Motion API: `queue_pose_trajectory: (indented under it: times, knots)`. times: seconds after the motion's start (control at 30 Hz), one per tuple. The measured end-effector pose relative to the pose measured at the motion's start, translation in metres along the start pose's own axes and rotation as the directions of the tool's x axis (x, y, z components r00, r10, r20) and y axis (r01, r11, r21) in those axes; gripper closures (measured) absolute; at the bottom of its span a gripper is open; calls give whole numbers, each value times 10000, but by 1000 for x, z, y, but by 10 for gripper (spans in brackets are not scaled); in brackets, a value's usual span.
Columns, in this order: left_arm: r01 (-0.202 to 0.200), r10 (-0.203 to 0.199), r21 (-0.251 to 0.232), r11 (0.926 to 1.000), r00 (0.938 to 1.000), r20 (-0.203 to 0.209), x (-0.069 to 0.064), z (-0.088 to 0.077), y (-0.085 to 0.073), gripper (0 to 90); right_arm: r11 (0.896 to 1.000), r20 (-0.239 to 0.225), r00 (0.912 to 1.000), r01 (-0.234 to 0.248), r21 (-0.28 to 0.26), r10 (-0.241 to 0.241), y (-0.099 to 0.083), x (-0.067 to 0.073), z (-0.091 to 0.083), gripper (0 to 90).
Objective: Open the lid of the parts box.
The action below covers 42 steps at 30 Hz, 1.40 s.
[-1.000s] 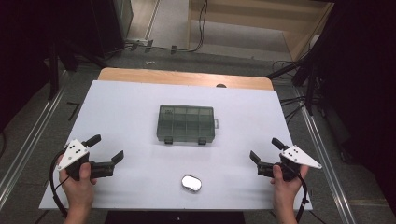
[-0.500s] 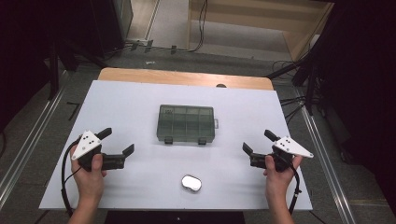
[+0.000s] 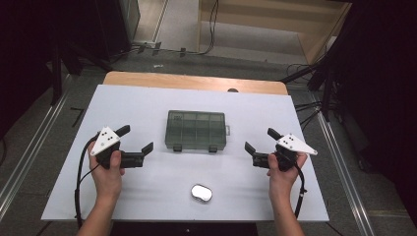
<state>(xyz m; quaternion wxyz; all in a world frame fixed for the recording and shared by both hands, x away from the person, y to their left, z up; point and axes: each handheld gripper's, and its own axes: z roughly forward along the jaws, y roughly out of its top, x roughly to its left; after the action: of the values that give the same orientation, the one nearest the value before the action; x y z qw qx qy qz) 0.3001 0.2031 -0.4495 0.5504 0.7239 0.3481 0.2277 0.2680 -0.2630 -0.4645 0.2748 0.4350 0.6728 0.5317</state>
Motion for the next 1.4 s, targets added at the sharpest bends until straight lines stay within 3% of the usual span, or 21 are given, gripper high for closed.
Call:
queue_pose_trajectory:
  times: [0.23, 0.6, 0.7, 0.8, 0.83, 0.93, 0.97, 1.07, 1.1, 1.13, 1.17, 1.2, 1.27, 1.33, 1.4]
  knots:
    - [-102, 102, -1, 9999, 9996, 244, -2, 15, 7, 0, 10000, -167, 9998, 88, 13, -88, 5, 6, 12, 0]
    - [231, -232, 28, 9997, 9994, 250, 1, 34, 10, 0, 9999, -417, 9990, 128, 5, -128, 11, 11, 30, 0]
    - [234, -237, 104, 9997, 9992, 314, 1, 39, 8, 0, 9999, -697, 9976, 61, 98, -54, 12, 13, 37, 0]
    - [310, -318, 249, 9992, 9990, 327, -1, 45, 4, 91, 9993, -949, 9953, 219, 288, -191, 12, 15, 45, 0]
    - [392, -403, 332, 9987, 9986, 341, -1, 47, 2, 138, 9986, -978, 9952, 109, 512, -58, 9, 17, 50, 154]
    - [521, -549, 633, 9966, 9976, 421, -1, 51, -4, 147, 9979, -1011, 9949, 111, 634, -46, 5, 18, 55, 197]
    - [594, -624, 705, 9957, 9972, 415, 0, 53, -5, 221, 9970, -1154, 9933, 146, 762, -57, 2, 20, 59, 209]
    - [809, -855, 1006, 9916, 9955, 419, 0, 56, -8, 280, 9953, -1098, 9938, 297, 921, -195, 1, 22, 61, 246]
    - [853, -905, 1076, 9905, 9949, 435, 0, 57, -9, 314, 9953, -1067, 9941, 279, 929, -179, 1, 22, 62, 277]
    - [892, -949, 1120, 9897, 9944, 465, 0, 57, -9, 411, 9951, -972, 9952, 191, 967, -96, 1, 22, 62, 332]
    - [876, -937, 1155, 9894, 9944, 490, 0, 58, -9, 411, 9951, -972, 9952, 191, 967, -96, 1, 22, 62, 332]
    - [846, -913, 1213, 9890, 9946, 504, -1, 58, -9, 491, 9950, -971, 9953, 69, 998, 28, 0, 21, 62, 417]
    - [819, -894, 1346, 9875, 9947, 511, 0, 58, -10, 520, 9945, -985, 9951, 55, 1043, 48, 0, 21, 62, 455]
    - [715, -773, 1615, 9843, 9966, 301, 1, 58, -10, 603, 9934, -1207, 9926, 38, 1143, 101, -2, 19, 63, 551]
    - [736, -819, 1808, 9808, 9959, 390, 4, 57, -11, 691, 9928, -1499, 9886, 18, 1200, 164, -3, 18, 63, 617]
